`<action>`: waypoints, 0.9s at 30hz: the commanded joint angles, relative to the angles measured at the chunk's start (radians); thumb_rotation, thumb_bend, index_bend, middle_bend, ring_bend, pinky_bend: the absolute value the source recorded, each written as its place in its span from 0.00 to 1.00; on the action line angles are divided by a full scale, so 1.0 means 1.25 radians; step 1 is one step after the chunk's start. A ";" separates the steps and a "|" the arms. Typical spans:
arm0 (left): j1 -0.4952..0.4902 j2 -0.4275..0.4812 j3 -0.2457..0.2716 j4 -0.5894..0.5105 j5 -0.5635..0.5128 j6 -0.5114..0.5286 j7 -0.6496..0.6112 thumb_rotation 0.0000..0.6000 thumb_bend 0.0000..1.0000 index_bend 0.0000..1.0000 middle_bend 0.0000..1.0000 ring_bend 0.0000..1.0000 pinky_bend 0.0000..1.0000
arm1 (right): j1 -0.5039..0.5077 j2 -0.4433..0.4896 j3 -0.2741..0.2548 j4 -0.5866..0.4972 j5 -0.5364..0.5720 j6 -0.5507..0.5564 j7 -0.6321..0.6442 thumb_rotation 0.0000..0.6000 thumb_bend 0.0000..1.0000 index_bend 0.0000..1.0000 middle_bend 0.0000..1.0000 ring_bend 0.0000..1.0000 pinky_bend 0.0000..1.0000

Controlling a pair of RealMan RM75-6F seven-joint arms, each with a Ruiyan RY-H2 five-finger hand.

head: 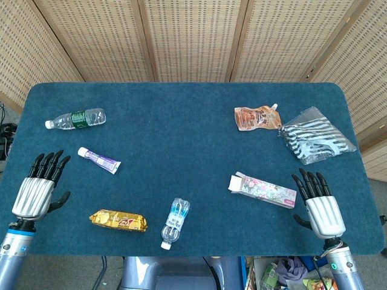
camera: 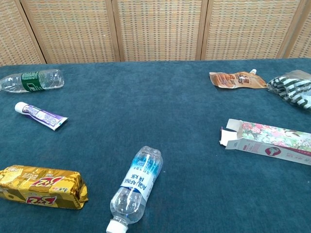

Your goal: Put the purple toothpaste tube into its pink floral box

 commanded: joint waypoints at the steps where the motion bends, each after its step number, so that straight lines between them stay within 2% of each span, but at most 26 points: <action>1: -0.030 0.020 -0.022 0.017 -0.016 -0.036 -0.001 1.00 0.30 0.05 0.00 0.00 0.02 | 0.000 0.000 0.000 0.000 -0.001 0.001 0.001 1.00 0.01 0.03 0.00 0.00 0.00; 4: -0.074 0.046 -0.043 0.043 -0.048 -0.110 -0.017 1.00 0.26 0.05 0.00 0.00 0.03 | 0.000 -0.001 0.000 0.002 -0.002 0.002 0.002 1.00 0.01 0.03 0.00 0.00 0.00; 11: -0.166 0.065 -0.073 0.133 -0.123 -0.273 -0.007 1.00 0.26 0.05 0.00 0.00 0.04 | 0.001 -0.007 0.001 0.009 -0.004 0.002 0.008 1.00 0.01 0.03 0.00 0.00 0.00; 14: -0.223 0.062 -0.077 0.187 -0.180 -0.389 0.026 1.00 0.26 0.09 0.02 0.01 0.12 | 0.002 -0.012 0.001 0.016 0.001 -0.003 0.004 1.00 0.01 0.03 0.00 0.00 0.00; 16: -0.256 0.051 -0.082 0.215 -0.219 -0.449 0.037 1.00 0.26 0.14 0.06 0.04 0.18 | 0.002 -0.015 0.003 0.019 0.002 -0.002 0.003 1.00 0.01 0.03 0.00 0.00 0.00; 19: -0.282 0.029 -0.080 0.246 -0.249 -0.487 0.056 1.00 0.26 0.16 0.11 0.07 0.20 | 0.003 -0.016 0.004 0.021 0.003 -0.001 0.004 1.00 0.01 0.03 0.00 0.00 0.00; 27: -0.338 -0.039 -0.056 0.324 -0.300 -0.554 0.113 1.00 0.26 0.18 0.13 0.08 0.21 | 0.002 -0.017 0.004 0.026 0.006 -0.002 0.010 1.00 0.01 0.03 0.00 0.00 0.00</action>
